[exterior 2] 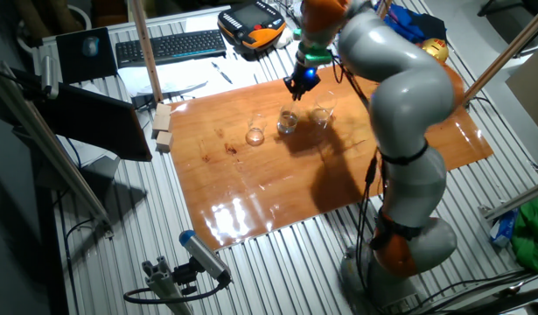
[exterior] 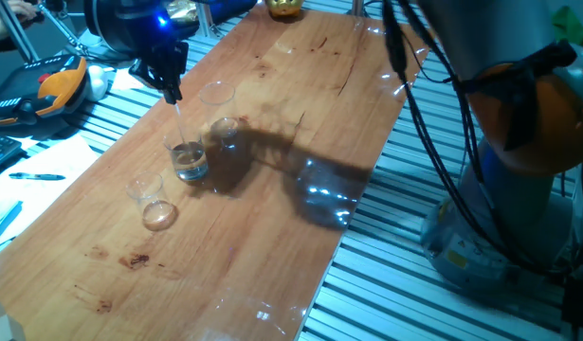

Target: Stir the beaker with a glass rod

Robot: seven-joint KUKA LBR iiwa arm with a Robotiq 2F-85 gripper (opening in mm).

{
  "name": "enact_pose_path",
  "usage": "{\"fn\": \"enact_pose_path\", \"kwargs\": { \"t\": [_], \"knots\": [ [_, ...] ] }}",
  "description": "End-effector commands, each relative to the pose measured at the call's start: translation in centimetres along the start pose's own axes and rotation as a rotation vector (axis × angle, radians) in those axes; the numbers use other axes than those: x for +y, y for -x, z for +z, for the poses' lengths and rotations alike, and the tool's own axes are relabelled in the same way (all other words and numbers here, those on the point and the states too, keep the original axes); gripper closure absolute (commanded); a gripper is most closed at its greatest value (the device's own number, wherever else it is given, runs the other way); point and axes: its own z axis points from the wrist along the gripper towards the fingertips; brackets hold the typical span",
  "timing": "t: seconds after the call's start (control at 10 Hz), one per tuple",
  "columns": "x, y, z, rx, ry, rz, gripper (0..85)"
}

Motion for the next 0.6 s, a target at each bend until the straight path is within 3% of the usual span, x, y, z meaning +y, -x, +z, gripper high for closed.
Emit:
{"fn": "enact_pose_path", "kwargs": {
  "t": [0.0, 0.2, 0.5],
  "knots": [
    [-0.04, 0.01, -0.12, -0.002, -0.025, -0.026, 85.0],
    [-0.21, 0.09, -0.05, -0.015, -0.058, -0.093, 85.0],
    [-0.4, 0.37, -0.32, -0.071, -0.14, -0.209, 85.0]
  ]
}}
